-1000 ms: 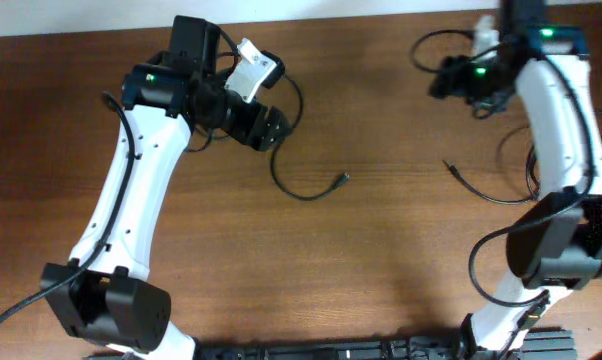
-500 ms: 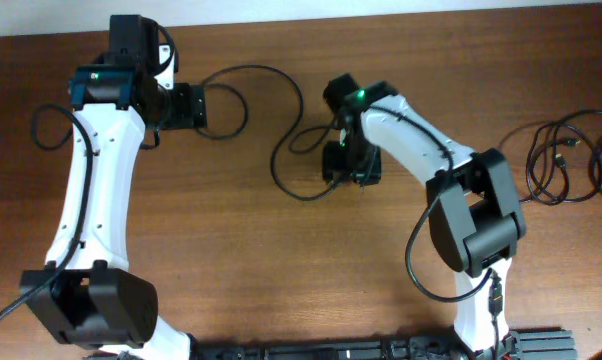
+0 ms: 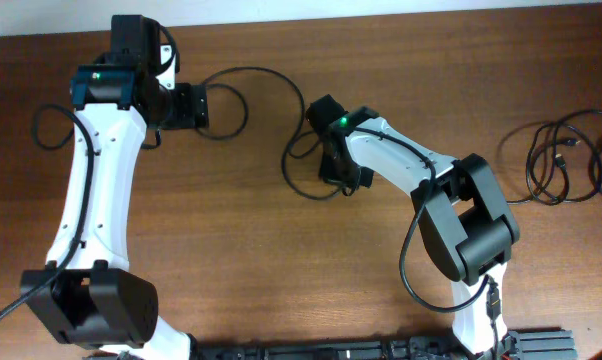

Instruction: Untangle cables

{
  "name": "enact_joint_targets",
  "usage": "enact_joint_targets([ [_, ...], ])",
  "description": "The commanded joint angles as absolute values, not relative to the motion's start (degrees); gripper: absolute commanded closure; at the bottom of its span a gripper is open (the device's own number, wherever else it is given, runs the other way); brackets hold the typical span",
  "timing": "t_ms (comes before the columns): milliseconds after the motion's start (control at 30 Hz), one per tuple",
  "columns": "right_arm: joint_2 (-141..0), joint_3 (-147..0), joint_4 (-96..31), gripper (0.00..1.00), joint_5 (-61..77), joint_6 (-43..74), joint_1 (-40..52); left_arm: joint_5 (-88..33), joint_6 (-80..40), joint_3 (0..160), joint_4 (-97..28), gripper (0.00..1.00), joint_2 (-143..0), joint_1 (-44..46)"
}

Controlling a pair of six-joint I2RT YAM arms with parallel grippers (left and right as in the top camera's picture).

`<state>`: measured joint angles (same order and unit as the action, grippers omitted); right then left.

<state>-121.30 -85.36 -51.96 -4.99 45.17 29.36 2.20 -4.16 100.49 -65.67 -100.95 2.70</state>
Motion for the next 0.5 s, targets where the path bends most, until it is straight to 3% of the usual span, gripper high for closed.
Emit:
enact_joint_targets([
  [0,-122.3,-83.8,-51.9,0.96,-9.7,46.0,29.5,2.3,-4.8,100.5,-65.9,0.08,-101.3,2.6],
  [200,-119.1,-85.3,-54.8,0.96,-13.8,42.2,24.6,2.3,-4.8,100.5,-66.0,0.08,-101.3,2.6],
  [400,-104.4,-96.0,-63.1,0.96,-27.2,27.0,1.7,2.3,-4.8,100.5,-66.1,0.07,-101.3,2.6],
  [467,-101.4,-97.1,-63.2,0.96,-28.8,26.8,-7.9,2.3,-4.8,100.5,-66.1,0.07,-101.3,2.6],
])
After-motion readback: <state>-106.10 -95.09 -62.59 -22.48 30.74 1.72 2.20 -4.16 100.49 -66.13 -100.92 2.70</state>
